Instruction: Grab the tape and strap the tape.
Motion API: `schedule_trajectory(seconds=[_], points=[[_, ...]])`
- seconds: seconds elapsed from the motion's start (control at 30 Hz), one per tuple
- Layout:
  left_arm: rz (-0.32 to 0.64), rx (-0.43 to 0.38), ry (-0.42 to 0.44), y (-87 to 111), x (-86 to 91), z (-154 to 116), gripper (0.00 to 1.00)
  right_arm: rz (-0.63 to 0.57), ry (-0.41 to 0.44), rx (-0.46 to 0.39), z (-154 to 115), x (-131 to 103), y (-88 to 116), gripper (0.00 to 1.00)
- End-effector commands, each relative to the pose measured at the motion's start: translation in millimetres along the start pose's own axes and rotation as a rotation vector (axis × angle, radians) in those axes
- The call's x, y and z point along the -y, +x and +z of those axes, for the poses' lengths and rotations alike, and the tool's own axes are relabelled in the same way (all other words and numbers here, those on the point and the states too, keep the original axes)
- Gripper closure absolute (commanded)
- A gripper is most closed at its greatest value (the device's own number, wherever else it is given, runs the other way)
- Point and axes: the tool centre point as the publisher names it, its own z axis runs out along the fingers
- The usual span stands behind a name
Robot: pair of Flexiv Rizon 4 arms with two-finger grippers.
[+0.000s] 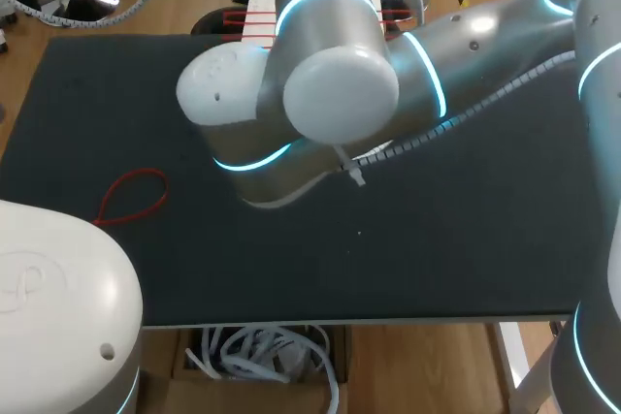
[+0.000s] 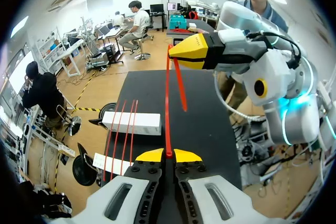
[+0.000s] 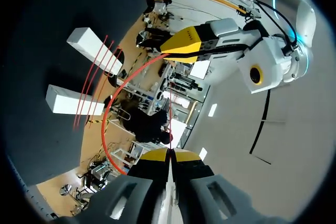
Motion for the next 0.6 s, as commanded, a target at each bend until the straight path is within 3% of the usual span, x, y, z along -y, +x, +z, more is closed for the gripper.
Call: schedule_trajectory(seconds=[0.03,0.4,0.6], points=[[-0.001,-0.001,-0.004,0.2,0.4,-1.0,1.00,0.001,-0.004,-0.038,-3.1,-2.3,-12.4,1.00],[-0.001,-0.001,-0.004,0.2,0.4,-1.0,1.00,-0.040,-0.001,-0.072,-4.7,-3.9,-17.5,1.00],[-0.001,-0.001,-0.004,0.2,0.4,-1.0,1.00,-0.097,0.019,-0.049,-2.0,-10.0,-15.3,1.00]])
